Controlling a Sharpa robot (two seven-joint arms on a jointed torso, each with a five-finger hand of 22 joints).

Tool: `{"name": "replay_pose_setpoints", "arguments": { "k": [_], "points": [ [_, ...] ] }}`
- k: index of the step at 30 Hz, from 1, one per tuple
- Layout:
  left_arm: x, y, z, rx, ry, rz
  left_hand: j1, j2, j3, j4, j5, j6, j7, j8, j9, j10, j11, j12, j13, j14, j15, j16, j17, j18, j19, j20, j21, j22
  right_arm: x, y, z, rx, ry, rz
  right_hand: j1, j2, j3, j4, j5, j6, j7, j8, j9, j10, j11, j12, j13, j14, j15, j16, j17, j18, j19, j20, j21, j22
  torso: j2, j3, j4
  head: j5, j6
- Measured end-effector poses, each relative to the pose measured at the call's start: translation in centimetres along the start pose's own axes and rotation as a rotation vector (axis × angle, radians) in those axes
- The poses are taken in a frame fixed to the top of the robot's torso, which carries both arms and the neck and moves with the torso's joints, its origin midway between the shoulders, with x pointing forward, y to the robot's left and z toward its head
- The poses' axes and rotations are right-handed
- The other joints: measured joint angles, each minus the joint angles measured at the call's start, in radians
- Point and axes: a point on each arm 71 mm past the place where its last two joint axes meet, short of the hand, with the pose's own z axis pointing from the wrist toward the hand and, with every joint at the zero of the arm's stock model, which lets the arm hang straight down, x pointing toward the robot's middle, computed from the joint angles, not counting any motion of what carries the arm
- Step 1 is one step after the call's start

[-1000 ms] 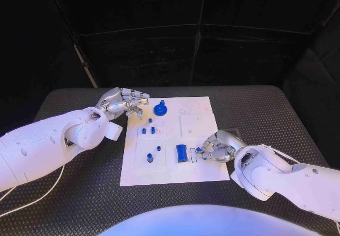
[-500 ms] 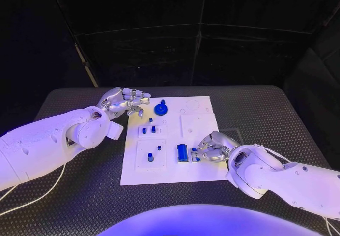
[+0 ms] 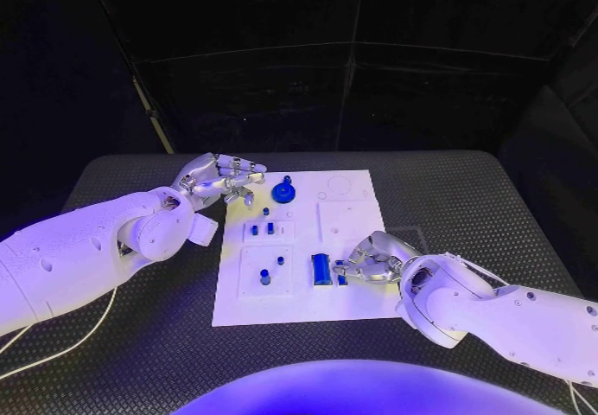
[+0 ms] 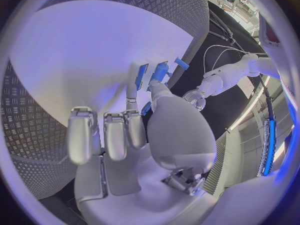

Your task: Assemble the parts on the task board

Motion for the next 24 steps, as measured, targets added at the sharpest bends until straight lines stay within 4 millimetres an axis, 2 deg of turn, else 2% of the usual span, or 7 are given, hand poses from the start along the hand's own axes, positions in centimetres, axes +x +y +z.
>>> {"name": "replay_pose_setpoints", "arguments": {
  "k": [4, 7, 13, 19, 21, 24],
  "points": [
    [-0.01, 0.00, -0.01, -0.001, 0.000, 0.000, 0.000, 0.000, 0.000, 0.000, 0.000, 0.000, 0.000, 0.000, 0.000, 0.000, 0.000, 0.000, 0.000, 0.000, 0.000, 0.000, 0.000, 0.000, 0.000, 0.000, 0.000, 0.000, 0.01, 0.02, 0.01, -0.001, 0.000, -0.001, -0.005, 0.001, -0.035, 0.014, -0.061, 0.000, 0.000, 0.006, 0.009, 0.000, 0.000, -0.003, 0.000, 0.000, 0.000, 0.000, 0.000, 0.000, 0.000, 0.000, 0.000, 0.000, 0.000, 0.0001, -0.0001, 0.000, 0.000],
    [-0.02, 0.01, -0.02, -0.001, 0.000, 0.000, 0.000, 0.000, 0.000, 0.000, 0.000, 0.000, 0.000, 0.000, 0.000, 0.000, 0.000, 0.000, 0.000, 0.000, 0.000, 0.000, 0.000, 0.000, 0.000, 0.000, 0.000, 0.000, 0.01, 0.02, 0.01, -0.001, 0.000, -0.001, -0.005, 0.001, -0.055, 0.023, -0.087, 0.000, 0.000, 0.008, 0.014, 0.000, 0.000, -0.003, 0.000, 0.000, 0.000, 0.000, 0.000, 0.000, 0.000, 0.000, 0.000, 0.000, 0.000, 0.0001, -0.0001, 0.000, 0.000],
    [-0.02, 0.01, -0.02, -0.001, 0.001, 0.000, 0.000, 0.000, 0.000, 0.000, 0.000, 0.000, 0.000, 0.000, 0.000, 0.000, 0.000, 0.000, 0.000, 0.000, 0.000, 0.000, 0.000, 0.000, 0.000, 0.000, 0.000, 0.000, -0.07, 0.00, -0.12, -0.005, 0.000, -0.003, -0.002, 0.005, -0.067, 0.017, -0.095, -0.003, -0.003, 0.012, 0.019, 0.000, 0.000, -0.003, 0.000, 0.000, 0.000, 0.000, 0.000, 0.000, 0.000, 0.000, 0.000, 0.000, 0.000, 0.0003, -0.0007, 0.000, -0.001],
    [-0.05, 0.01, -0.04, -0.002, 0.001, 0.000, 0.000, 0.000, 0.000, 0.000, 0.000, 0.000, 0.000, 0.000, 0.000, 0.000, 0.000, 0.000, 0.000, 0.000, 0.000, 0.000, 0.000, 0.000, 0.000, 0.000, 0.000, 0.000, -0.36, -0.32, -0.36, -0.008, -0.002, -0.008, 0.058, 0.016, -0.076, -0.018, -0.107, -0.003, -0.003, 0.014, 0.026, 0.000, 0.000, -0.003, 0.000, 0.000, 0.000, 0.000, 0.000, 0.000, 0.000, 0.000, 0.000, 0.000, 0.000, 0.0004, -0.0009, -0.001, 0.001],
    [-0.05, 0.01, -0.04, -0.002, 0.001, 0.000, 0.000, 0.000, 0.000, 0.000, 0.000, 0.000, 0.000, 0.000, 0.000, 0.000, 0.000, 0.000, 0.000, 0.000, 0.000, 0.000, 0.000, 0.000, 0.000, 0.000, 0.000, 0.000, -0.49, -0.42, -0.44, -0.015, -0.004, -0.008, 0.059, 0.017, -0.081, -0.023, -0.110, -0.019, 0.001, 0.014, 0.025, 0.000, 0.000, -0.006, 0.000, 0.000, 0.000, 0.000, 0.000, 0.000, 0.000, 0.000, 0.000, 0.000, 0.000, 0.0004, -0.0011, -0.001, 0.002],
    [-0.12, 0.04, -0.03, -0.003, -0.001, 0.001, 0.000, 0.000, 0.000, 0.000, 0.000, 0.000, 0.000, 0.000, 0.000, 0.000, 0.000, 0.000, 0.000, 0.000, 0.000, 0.000, 0.000, 0.000, 0.000, 0.000, 0.000, 0.000, -0.76, -0.64, -0.61, -0.035, -0.002, 0.009, 0.060, 0.017, -0.099, -0.025, -0.118, -0.074, 0.019, -0.015, 0.014, -0.005, 0.005, -0.041, 0.000, 0.000, 0.000, -0.011, 0.000, 0.000, 0.000, 0.000, -0.018, 0.000, -0.002, 0.0006, -0.0012, -0.001, 0.005]
  ]
}}
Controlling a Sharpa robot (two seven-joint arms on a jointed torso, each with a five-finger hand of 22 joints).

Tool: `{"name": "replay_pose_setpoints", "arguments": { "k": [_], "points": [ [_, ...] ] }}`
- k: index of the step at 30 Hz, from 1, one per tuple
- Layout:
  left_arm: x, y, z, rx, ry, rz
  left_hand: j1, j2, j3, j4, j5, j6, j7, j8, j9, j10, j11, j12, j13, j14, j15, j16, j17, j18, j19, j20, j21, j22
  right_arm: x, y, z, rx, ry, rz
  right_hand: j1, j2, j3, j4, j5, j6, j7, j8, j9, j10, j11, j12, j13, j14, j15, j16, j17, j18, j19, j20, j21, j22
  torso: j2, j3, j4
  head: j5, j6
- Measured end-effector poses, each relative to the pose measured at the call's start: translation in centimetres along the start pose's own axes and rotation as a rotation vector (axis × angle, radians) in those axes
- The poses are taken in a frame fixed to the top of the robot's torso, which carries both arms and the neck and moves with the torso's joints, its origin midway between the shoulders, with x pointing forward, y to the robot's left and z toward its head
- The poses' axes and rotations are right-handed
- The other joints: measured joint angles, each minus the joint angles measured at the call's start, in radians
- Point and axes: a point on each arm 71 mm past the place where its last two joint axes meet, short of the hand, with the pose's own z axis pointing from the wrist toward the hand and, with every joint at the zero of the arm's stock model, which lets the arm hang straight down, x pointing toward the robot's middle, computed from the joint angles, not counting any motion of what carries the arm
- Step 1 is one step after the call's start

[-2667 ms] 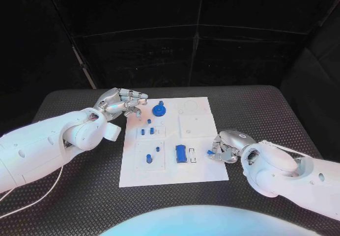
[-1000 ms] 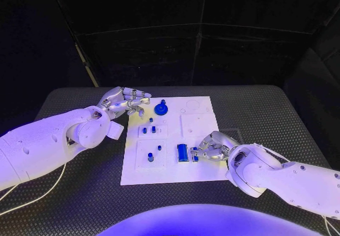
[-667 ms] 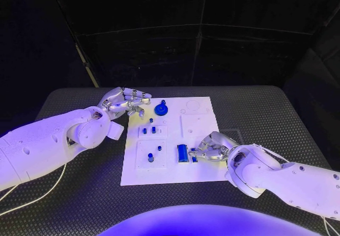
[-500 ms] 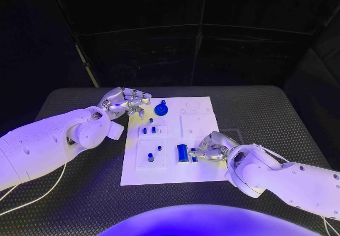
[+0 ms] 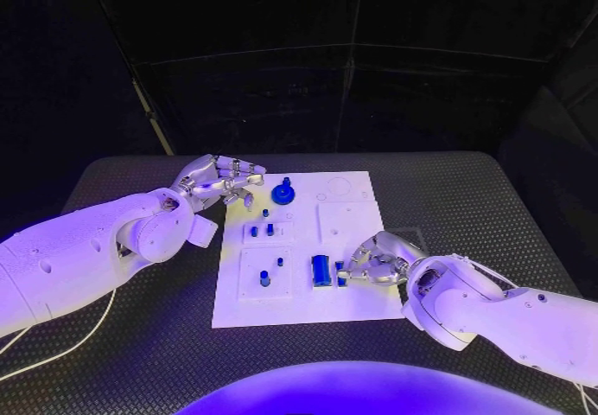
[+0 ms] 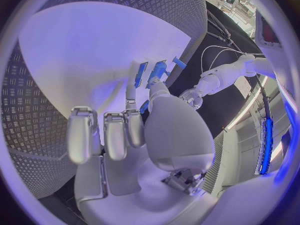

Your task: Assemble the parts on the task board

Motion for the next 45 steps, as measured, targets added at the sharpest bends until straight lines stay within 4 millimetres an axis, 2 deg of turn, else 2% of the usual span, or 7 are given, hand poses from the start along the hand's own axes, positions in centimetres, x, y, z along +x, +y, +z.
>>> {"name": "replay_pose_setpoints", "arguments": {
  "k": [9, 13, 16, 26, 34, 38, 45],
  "points": [
    [-0.4, 0.3, 0.2, 0.000, -0.014, 0.001, -0.004, 0.004, -0.004, 0.004, 0.000, -0.007, 0.000, 0.000, 0.000, -0.005, 0.005, 0.009, 0.002, -0.034, 0.001, -0.046, -0.061, 0.000, -0.006, 0.006, -0.011, -0.007, -3.4, -0.2, 1.9, -0.095, -0.021, 0.251, 0.049, 0.041, -0.024, -0.031, 0.026, -0.094, 0.043, -0.061, -0.051, -0.047, 0.045, -0.068, 0.000, -0.002, 0.034, -0.030, 0.000, 0.001, -0.035, 0.033, -0.073, -0.074, -0.011, -0.0044, 0.0051, -0.015, 0.029],
    [-0.5, 0.4, 0.5, 0.006, -0.028, -0.004, -0.030, 0.002, -0.030, 0.021, 0.000, -0.013, 0.002, 0.000, -0.001, -0.017, 0.009, 0.015, 0.004, -0.121, 0.011, -0.161, -0.202, 0.000, -0.041, 0.015, -0.043, -0.026, -5.8, -0.6, 3.8, -0.118, -0.070, 0.363, 0.095, 0.068, -0.023, -0.065, 0.026, -0.091, 0.050, -0.071, -0.074, -0.214, 0.054, -0.277, -0.144, -0.014, 0.048, -0.175, -0.141, 0.069, -0.175, 0.044, -0.263, -0.350, -0.024, -0.0115, 0.0091, -0.022, 0.045],
    [-0.7, 0.6, 1.1, 0.017, -0.048, -0.015, -0.073, -0.020, -0.090, 0.054, -0.001, -0.031, 0.009, 0.000, -0.002, -0.051, 0.026, 0.015, 0.002, -0.239, 0.034, -0.284, -0.276, 0.000, -0.134, 0.036, -0.129, -0.085, -7.7, -0.8, 5.6, -0.138, -0.118, 0.459, 0.138, 0.093, -0.014, -0.093, 0.007, -0.105, 0.070, -0.085, -0.096, -0.453, 0.074, -0.537, -0.365, -0.144, 0.069, -0.377, -0.402, 0.117, -0.358, 0.062, -0.512, -0.661, -0.037, -0.0165, 0.0118, -0.028, 0.066],
    [-1.5, 1.5, 3.5, 0.073, -0.196, -0.075, -0.009, 0.029, -0.154, 0.076, -0.005, -0.097, -0.014, -0.035, -0.008, -0.107, 0.086, -0.097, -0.074, -0.446, 0.138, -0.802, -0.523, 0.002, -0.528, 0.160, -0.298, -0.450, -9.1, -1.2, 11.0, -0.201, -0.211, 0.658, 0.221, 0.149, 0.012, -0.117, -0.091, -0.094, 0.112, -0.158, -0.222, -0.556, 0.124, -0.938, -0.806, -0.444, 0.136, -0.817, -0.774, 0.117, -0.515, 0.126, -0.833, -0.874, -0.084, -0.0256, 0.0131, -0.034, 0.148],
    [-1.7, 2.1, 5.0, 0.099, -0.293, -0.094, 0.000, 0.058, -0.221, 0.072, -0.005, -0.123, -0.016, -0.063, -0.012, -0.196, 0.083, -0.163, -0.107, -0.477, 0.137, -0.980, -0.629, 0.017, -0.658, 0.194, -0.307, -0.668, -8.4, -0.7, 13.1, -0.242, -0.203, 0.729, 0.211, 0.146, 0.023, -0.144, -0.111, -0.029, 0.116, -0.277, -0.353, -0.457, 0.154, -1.199, -1.163, -0.461, 0.198, -1.262, -1.092, 0.125, -0.536, 0.190, -1.149, -1.088, -0.100, -0.0208, 0.0185, -0.026, 0.176],
    [-1.6, 2.3, 4.7, 0.092, -0.290, -0.092, -0.215, 0.084, -0.243, 0.050, -0.027, -0.268, -0.038, -0.095, -0.041, -0.348, 0.059, -0.193, -0.135, -0.611, 0.116, -1.004, -0.658, -0.008, -0.750, 0.151, -0.334, -0.748, -8.4, -0.9, 12.8, -0.240, -0.199, 0.726, -0.015, 0.121, 0.057, -0.178, -0.132, -0.173, 0.090, -0.309, -0.384, -0.610, 0.134, -1.234, -1.190, -0.612, 0.181, -1.306, -1.129, 0.115, -0.676, 0.158, -1.200, -1.125, -0.100, -0.0193, 0.0184, -0.024, 0.178],
    [0.4, 1.8, 4.1, 0.087, -0.265, -0.086, -0.502, 0.102, -0.281, -0.008, -0.078, -0.461, -0.078, -0.116, -0.063, -0.554, 0.026, -0.213, -0.156, -0.792, 0.072, -1.052, -0.695, -0.035, -0.871, 0.090, -0.351, -0.847, -8.4, 1.0, 11.3, -0.274, -0.192, 0.745, -0.312, 0.101, 0.082, -0.203, -0.190, -0.370, 0.052, -0.329, -0.422, -0.816, 0.094, -1.276, -1.230, -0.820, 0.120, -1.355, -1.173, 0.085, -0.868, 0.114, -1.263, -1.169, -0.109, 0.0043, 0.0130, 0.010, 0.211]
  ]
}}
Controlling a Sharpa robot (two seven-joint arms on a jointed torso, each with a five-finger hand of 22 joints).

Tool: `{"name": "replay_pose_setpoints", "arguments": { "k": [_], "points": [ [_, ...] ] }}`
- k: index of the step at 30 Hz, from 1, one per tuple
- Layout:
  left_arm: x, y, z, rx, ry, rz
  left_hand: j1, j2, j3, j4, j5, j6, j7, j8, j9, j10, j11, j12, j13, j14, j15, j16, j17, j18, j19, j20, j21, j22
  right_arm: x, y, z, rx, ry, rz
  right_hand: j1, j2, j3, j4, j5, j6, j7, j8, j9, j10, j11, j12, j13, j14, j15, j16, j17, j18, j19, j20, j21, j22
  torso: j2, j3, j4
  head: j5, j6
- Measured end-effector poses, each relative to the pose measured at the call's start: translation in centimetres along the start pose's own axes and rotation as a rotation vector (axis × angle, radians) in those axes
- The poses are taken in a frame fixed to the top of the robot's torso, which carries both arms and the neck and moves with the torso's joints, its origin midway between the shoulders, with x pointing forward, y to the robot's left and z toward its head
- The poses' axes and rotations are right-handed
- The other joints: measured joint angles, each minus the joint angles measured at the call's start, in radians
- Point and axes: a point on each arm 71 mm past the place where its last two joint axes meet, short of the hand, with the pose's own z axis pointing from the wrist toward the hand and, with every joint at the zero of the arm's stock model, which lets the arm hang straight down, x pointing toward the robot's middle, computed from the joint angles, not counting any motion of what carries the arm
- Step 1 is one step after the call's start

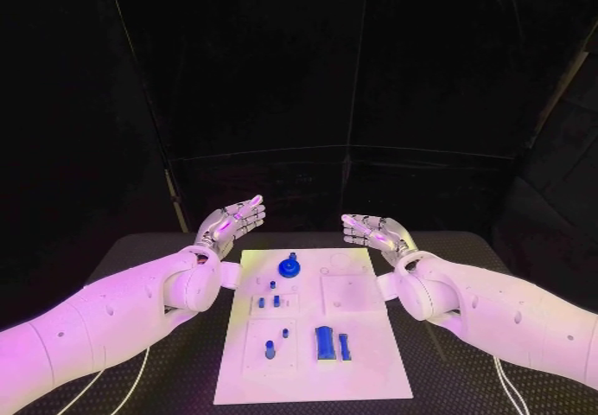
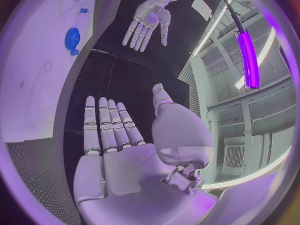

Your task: Assemble the parts on the task board

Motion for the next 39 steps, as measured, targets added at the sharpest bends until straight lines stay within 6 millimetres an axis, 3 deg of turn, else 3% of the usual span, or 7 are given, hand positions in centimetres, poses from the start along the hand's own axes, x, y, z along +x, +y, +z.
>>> {"name": "replay_pose_setpoints", "arguments": {
  "k": [6, 11, 18, 21, 28, 37, 39],
  "points": [
    [2.1, -0.7, -1.9, 0.001, -0.011, 0.017, -0.200, 0.006, -0.055, -0.024, -0.039, -0.135, -0.048, -0.005, -0.006, -0.142, -0.055, -0.004, -0.006, -0.126, -0.045, -0.042, -0.042, -0.018, -0.084, -0.041, -0.005, -0.069, 1.3, 2.3, -1.8, -0.035, -0.026, 0.057, -0.211, -0.006, 0.007, -0.007, -0.019, -0.140, -0.035, -0.006, -0.035, -0.147, -0.050, -0.030, -0.049, -0.147, -0.024, -0.035, -0.031, -0.031, -0.136, -0.031, -0.044, -0.031, -0.004, 0.0116, -0.0024, 0.009, 0.008],
    [3.4, -1.1, -3.5, 0.000, -0.049, 0.034, -0.318, 0.007, -0.071, -0.032, -0.050, -0.214, -0.063, -0.005, -0.008, -0.226, -0.079, -0.004, -0.007, -0.200, -0.058, -0.054, -0.079, -0.036, -0.131, -0.068, -0.009, -0.109, 1.7, 3.3, -3.0, -0.044, -0.080, 0.098, -0.333, -0.008, 0.007, -0.007, -0.024, -0.221, -0.078, -0.006, -0.077, -0.231, -0.066, -0.070, -0.064, -0.232, -0.031, -0.055, -0.066, -0.031, -0.215, -0.060, -0.070, -0.064, -0.005, 0.0138, -0.0029, 0.010, 0.009],
    [3.9, -1.5, -4.8, 0.004, -0.127, 0.061, -0.464, 0.008, -0.081, -0.036, -0.054, -0.312, -0.072, -0.009, -0.009, -0.330, -0.094, -0.006, -0.009, -0.293, -0.067, -0.060, -0.103, -0.088, -0.197, -0.113, -0.009, -0.160, 1.5, 3.7, -3.7, -0.038, -0.157, 0.128, -0.489, -0.009, 0.010, -0.010, -0.025, -0.324, -0.107, -0.010, -0.106, -0.340, -0.075, -0.111, -0.073, -0.340, -0.035, -0.117, -0.114, -0.095, -0.316, -0.114, -0.111, -0.116, -0.005, 0.0147, -0.0030, 0.010, 0.009],
    [3.9, -1.6, -4.9, 0.006, -0.154, 0.069, -0.514, 0.009, -0.083, -0.033, -0.054, -0.345, -0.074, -0.009, -0.010, -0.365, -0.096, -0.008, -0.009, -0.324, -0.068, -0.060, -0.106, -0.104, -0.217, -0.140, -0.009, -0.177, 1.4, 3.7, -3.7, -0.037, -0.177, 0.132, -0.540, -0.009, 0.010, -0.010, -0.025, -0.358, -0.112, -0.010, -0.110, -0.374, -0.077, -0.119, -0.074, -0.376, -0.036, -0.131, -0.122, -0.101, -0.348, -0.124, -0.142, -0.125, -0.005, 0.0149, -0.0032, 0.010, 0.009],
    [3.6, -1.6, -4.9, 0.007, -0.184, 0.077, -0.607, 0.009, -0.086, -0.036, -0.058, -0.409, -0.074, -0.009, -0.010, -0.432, -0.098, -0.008, -0.009, -0.383, -0.070, -0.060, -0.109, -0.105, -0.252, -0.175, -0.009, -0.211, 1.2, 3.7, -3.8, -0.034, -0.200, 0.136, -0.633, -0.009, 0.010, -0.010, -0.025, -0.420, -0.116, -0.010, -0.114, -0.439, -0.079, -0.123, -0.076, -0.441, -0.037, -0.143, -0.131, -0.117, -0.408, -0.135, -0.175, -0.134, -0.005, 0.0151, -0.0033, 0.010, 0.009],
    [3.5, -1.6, -5.0, 0.008, -0.200, 0.081, -0.692, 0.009, -0.086, -0.036, -0.058, -0.461, -0.076, -0.009, -0.009, -0.492, -0.100, -0.008, -0.009, -0.436, -0.070, -0.060, -0.111, -0.105, -0.309, -0.182, -0.009, -0.281, 1.2, 3.7, -3.8, -0.033, -0.211, 0.139, -0.726, -0.010, 0.010, -0.010, -0.025, -0.481, -0.119, -0.010, -0.116, -0.504, -0.078, -0.123, -0.076, -0.505, -0.037, -0.148, -0.133, -0.118, -0.467, -0.138, -0.188, -0.136, -0.005, 0.0151, -0.0033, 0.010, 0.009],
    [3.5, -1.6, -5.0, 0.007, -0.201, 0.081, -0.707, 0.009, -0.086, -0.036, -0.058, -0.475, -0.076, -0.009, -0.009, -0.499, -0.099, -0.008, -0.009, -0.441, -0.070, -0.060, -0.111, -0.108, -0.326, -0.182, -0.009, -0.288, 1.2, 3.7, -3.8, -0.033, -0.213, 0.139, -0.740, -0.010, 0.010, -0.010, -0.025, -0.490, -0.117, -0.010, -0.116, -0.514, -0.079, -0.123, -0.076, -0.513, -0.036, -0.148, -0.133, -0.132, -0.476, -0.139, -0.188, -0.136, -0.005, 0.0151, -0.0033, 0.010, 0.009]
  ]
}}
